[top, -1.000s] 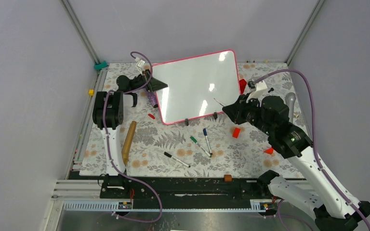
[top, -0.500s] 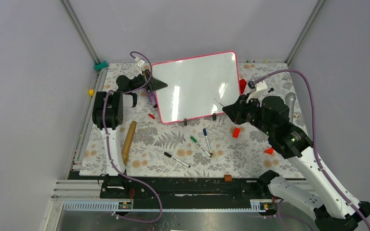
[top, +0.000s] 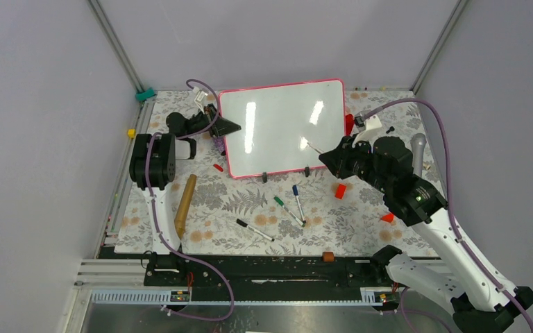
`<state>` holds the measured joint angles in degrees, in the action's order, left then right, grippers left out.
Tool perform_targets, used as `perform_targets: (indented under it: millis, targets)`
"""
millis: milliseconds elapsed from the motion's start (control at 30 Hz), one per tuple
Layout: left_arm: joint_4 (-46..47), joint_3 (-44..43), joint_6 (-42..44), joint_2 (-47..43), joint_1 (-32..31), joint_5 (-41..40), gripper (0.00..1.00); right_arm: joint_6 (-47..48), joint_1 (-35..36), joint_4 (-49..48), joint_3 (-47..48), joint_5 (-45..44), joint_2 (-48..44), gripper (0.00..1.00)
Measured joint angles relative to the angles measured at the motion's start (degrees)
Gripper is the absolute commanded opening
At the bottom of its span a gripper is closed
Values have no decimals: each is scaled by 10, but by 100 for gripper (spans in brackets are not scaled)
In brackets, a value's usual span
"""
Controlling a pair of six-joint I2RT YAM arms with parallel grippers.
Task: Write a sentence on the whiteboard
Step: Move the whiteboard to the center of the board.
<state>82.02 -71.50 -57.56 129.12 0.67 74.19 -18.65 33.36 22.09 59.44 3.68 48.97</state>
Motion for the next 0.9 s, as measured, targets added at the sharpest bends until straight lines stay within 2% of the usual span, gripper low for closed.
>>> perform_targets:
  millis: [100,133,200,233,333,367,433,500,567,600,800,900]
  targets:
    - [-1,15,19,-5,0,0,34,0,0,0,0,0,2,1]
    - [-1,18,24,-5,0,0,33,0,0,0,0,0,4,1]
    - [-2,20,32,-5,0,1,23,0,0,0,0,0,7,1]
    - [-3,21,35,-5,0,4,22,0,0,1,0,0,9,1]
    - [-5,21,41,-9,-1,13,29,0,0,3,0,0,12,1]
    - [-5,21,43,-11,-3,16,28,0,0,3,0,0,13,1]
    - [-5,21,49,-14,-7,21,18,0,0,4,0,0,14,1]
    - [-8,21,49,-17,-11,26,21,0,0,4,0,0,16,1]
    - [-11,21,53,-20,-14,30,15,0,0,5,1,0,16,1]
    - [-12,21,53,-21,-15,34,16,0,0,5,1,0,16,1]
    - [-15,7,51,-21,-26,58,62,0,0,9,4,0,26,0]
    - [-12,4,53,-21,-31,67,90,0,0,10,6,0,34,0]
